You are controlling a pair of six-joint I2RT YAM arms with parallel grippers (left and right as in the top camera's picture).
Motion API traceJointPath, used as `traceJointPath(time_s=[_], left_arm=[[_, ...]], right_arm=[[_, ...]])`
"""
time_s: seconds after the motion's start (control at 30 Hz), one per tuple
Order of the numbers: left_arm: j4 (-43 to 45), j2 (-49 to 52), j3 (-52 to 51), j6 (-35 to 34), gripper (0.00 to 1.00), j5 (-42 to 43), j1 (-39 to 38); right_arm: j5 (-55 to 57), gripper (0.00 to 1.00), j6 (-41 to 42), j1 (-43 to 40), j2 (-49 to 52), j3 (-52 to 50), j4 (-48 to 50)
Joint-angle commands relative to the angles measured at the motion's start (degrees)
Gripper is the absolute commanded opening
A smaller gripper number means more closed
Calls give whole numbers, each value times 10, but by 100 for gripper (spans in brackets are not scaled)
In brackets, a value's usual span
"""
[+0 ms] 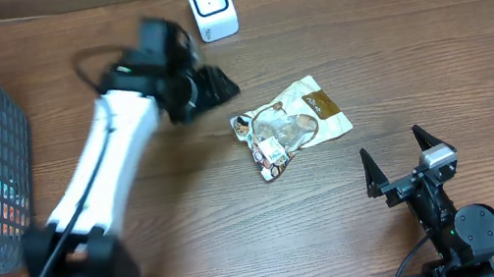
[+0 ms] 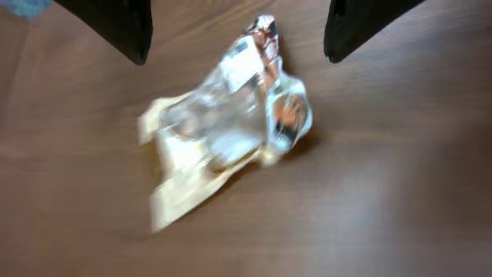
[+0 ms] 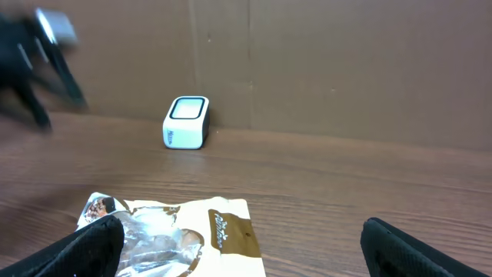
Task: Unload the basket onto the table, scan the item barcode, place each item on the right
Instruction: 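Release the snack bag on the table in front of the scanner, then reach the left gripper into the basket and grasp the green-lidded jar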
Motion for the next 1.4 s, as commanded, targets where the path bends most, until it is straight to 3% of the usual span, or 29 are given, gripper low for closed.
traceJointPath(time_s=[0.0, 0.23, 0.37, 0.5, 0.63, 1.07, 1.27, 1.37], left_arm=[[-57, -70, 107, 114, 61, -17, 53], [-145, -122, 270, 142, 80, -76, 243], [-156, -130, 297, 154, 91, -103, 378], [-183, -115, 296, 155, 93, -101, 502], [-187, -82, 293, 131, 90, -94, 578], [-148, 68, 292, 118, 86, -118, 616], [-97, 130, 292, 183, 90, -122, 605], [-90, 160, 292, 218, 97, -190, 588]], right_arm=[[-3, 100, 2, -3, -7, -6, 3], [-3, 100, 2, -3, -7, -6, 3], [-3, 100, 2, -3, -7, -6, 3], [-3, 100, 2, -3, -7, -6, 3], [-3, 100, 2, -3, -7, -6, 3], [-3, 100, 2, -3, -7, -6, 3], [-3, 100, 2, -3, -7, -6, 3], [-3, 100, 2, -3, -7, -6, 3]])
